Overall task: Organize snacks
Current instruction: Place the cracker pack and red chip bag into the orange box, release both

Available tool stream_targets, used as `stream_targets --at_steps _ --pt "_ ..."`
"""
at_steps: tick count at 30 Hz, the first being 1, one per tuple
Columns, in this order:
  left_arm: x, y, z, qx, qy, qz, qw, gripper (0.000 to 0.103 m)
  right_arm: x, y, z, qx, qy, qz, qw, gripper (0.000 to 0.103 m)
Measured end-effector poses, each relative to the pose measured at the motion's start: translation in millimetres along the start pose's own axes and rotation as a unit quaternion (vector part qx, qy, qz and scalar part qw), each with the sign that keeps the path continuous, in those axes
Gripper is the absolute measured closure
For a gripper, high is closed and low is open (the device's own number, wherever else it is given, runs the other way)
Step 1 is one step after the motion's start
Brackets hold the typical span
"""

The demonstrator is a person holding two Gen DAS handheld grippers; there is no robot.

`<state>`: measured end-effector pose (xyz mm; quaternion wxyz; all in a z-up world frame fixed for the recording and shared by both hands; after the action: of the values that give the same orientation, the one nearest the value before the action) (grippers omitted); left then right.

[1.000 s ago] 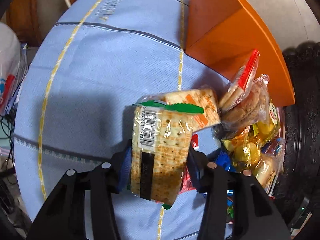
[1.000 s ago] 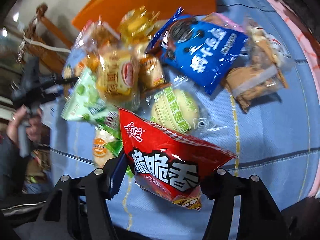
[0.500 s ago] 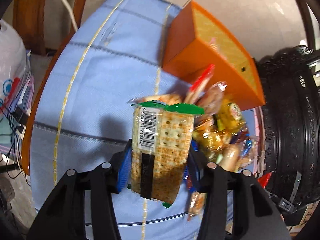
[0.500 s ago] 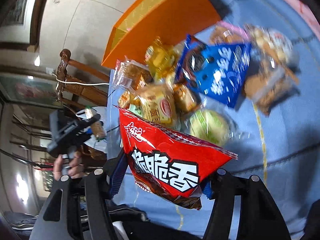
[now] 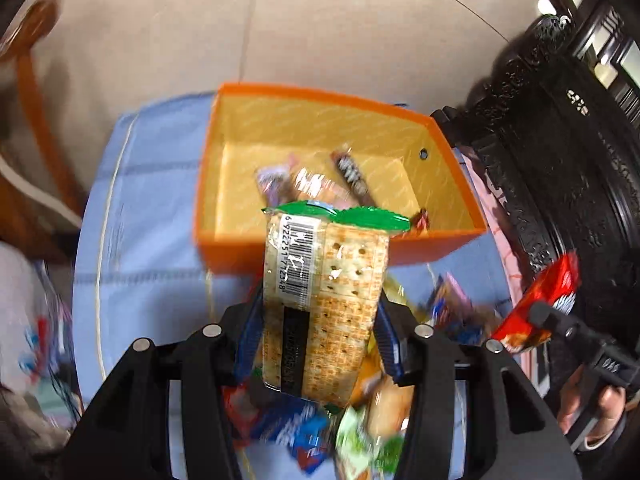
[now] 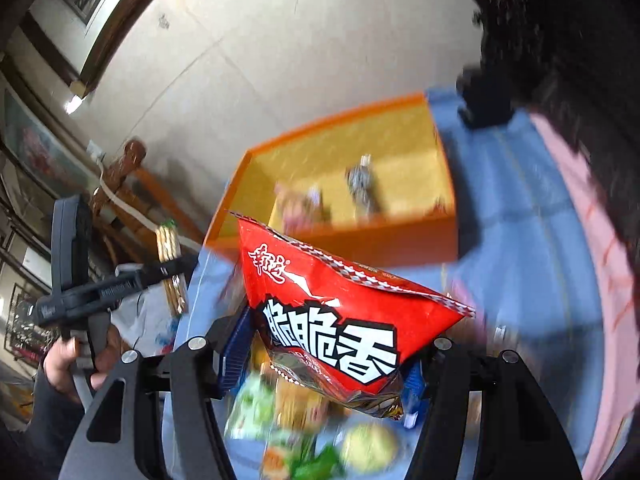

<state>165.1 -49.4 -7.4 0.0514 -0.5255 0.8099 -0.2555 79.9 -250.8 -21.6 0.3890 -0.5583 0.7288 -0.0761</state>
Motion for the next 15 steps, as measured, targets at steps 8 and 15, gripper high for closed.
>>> stream_targets --at_steps 8,15 --pt "23.3 -73.2 52.9 -0.007 -0.045 -0.011 0.9989 0.055 4.7 -86.8 42.7 0.049 0.030 -0.022 0.998 0.040" --pt "7.3 -91.8 92.4 -0.020 -0.063 -0.046 0.9968 0.055 15.1 -102.1 111.8 0.010 0.076 -0.027 0.997 0.038"
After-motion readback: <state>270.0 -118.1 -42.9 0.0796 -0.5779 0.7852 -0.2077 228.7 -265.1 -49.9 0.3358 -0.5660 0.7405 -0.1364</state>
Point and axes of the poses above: each gripper's, at about its wrist camera, not at the fingertips, and z roughly the way its jaws point, x to its right, y to its underside, the point moved 2 cm from there along z, roughly the way its jaws point, and after that the axes turned 2 degrees about -y, right-handed, at the moved point
